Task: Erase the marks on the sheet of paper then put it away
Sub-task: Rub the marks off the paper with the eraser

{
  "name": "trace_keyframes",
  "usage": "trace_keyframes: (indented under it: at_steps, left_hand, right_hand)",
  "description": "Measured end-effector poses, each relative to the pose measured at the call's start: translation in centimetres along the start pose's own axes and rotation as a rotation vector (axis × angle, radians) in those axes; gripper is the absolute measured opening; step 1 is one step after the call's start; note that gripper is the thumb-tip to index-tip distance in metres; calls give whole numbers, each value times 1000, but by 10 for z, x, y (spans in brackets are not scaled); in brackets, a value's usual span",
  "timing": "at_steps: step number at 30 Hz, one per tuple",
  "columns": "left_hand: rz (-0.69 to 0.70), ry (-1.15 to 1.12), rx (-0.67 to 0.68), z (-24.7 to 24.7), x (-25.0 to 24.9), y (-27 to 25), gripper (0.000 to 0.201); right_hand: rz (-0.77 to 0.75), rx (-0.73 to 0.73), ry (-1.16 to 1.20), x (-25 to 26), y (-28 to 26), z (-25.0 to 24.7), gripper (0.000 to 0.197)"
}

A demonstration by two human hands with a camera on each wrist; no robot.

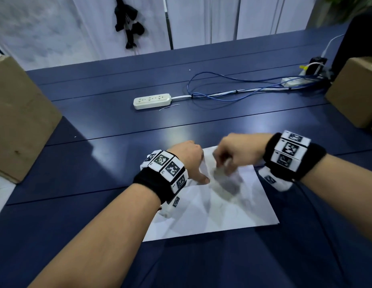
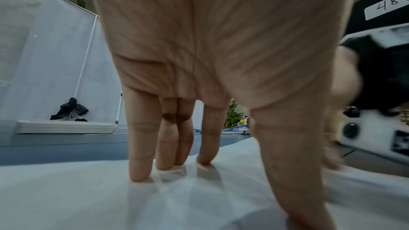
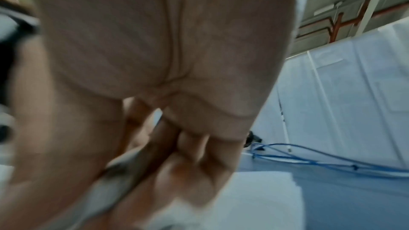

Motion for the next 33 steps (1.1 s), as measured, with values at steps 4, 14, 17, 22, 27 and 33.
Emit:
trace_keyframes:
  at_steps: [4, 14, 17, 22, 27, 33]
  left_hand:
    - [-2, -2, -5, 1, -1, -1, 59]
    - [-22, -35, 5, 6, 3, 0, 60]
    - [-15, -38, -9, 5, 1, 0, 62]
    - [-32, -56, 5, 8, 5, 1, 61]
    - [-21, -44, 3, 11, 4, 4, 65]
    - [-28, -80, -17, 11, 5, 2, 63]
  right_hand:
    - [-10, 3, -49, 2, 3, 4, 19]
    - [-32, 110, 7, 10, -12, 18, 17]
    - [12, -83, -91, -3, 11, -8, 17]
    - [77, -258, -62, -21, 20, -33, 19]
    - [-14, 111, 15, 2, -2, 15, 18]
    - [103, -241, -46, -24, 22, -34, 20]
Point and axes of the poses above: each hand's wrist, its own y-axis towards the middle knuckle, its own z-axis out of the palm, x = y × z, the point moved 10 cm from there along y, towards the middle knuckle, and after that the axes turned 8 degrees about -x, right-handed, at the moved point
